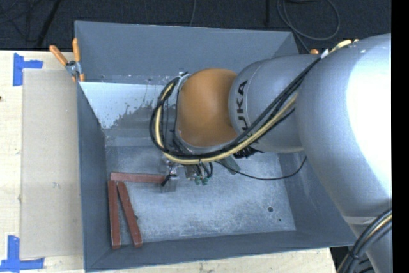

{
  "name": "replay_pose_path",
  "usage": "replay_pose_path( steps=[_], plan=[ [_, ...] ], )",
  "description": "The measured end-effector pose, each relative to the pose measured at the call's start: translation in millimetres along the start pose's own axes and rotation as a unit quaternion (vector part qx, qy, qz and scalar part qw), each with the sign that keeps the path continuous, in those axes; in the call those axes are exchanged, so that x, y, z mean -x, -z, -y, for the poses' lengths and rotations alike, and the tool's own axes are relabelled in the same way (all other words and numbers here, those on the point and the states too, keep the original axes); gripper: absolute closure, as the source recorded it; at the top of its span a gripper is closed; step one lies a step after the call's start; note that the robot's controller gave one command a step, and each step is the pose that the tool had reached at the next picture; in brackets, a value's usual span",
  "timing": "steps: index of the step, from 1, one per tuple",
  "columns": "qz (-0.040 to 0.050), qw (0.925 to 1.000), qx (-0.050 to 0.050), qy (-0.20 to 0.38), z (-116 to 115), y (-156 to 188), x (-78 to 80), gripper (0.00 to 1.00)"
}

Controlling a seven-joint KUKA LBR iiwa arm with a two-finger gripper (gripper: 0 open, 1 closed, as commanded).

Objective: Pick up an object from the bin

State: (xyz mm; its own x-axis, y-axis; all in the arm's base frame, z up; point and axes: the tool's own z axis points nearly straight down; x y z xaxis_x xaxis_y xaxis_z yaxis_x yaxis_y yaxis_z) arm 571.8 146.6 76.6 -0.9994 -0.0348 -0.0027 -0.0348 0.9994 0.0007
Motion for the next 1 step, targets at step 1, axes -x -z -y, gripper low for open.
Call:
replay_pose_path(
  steps=[1],
  plan=[
    [0.0022, 0.9900, 0.000, 0.141, -15.6, 131.1, 4.6, 1.00]
  ],
)
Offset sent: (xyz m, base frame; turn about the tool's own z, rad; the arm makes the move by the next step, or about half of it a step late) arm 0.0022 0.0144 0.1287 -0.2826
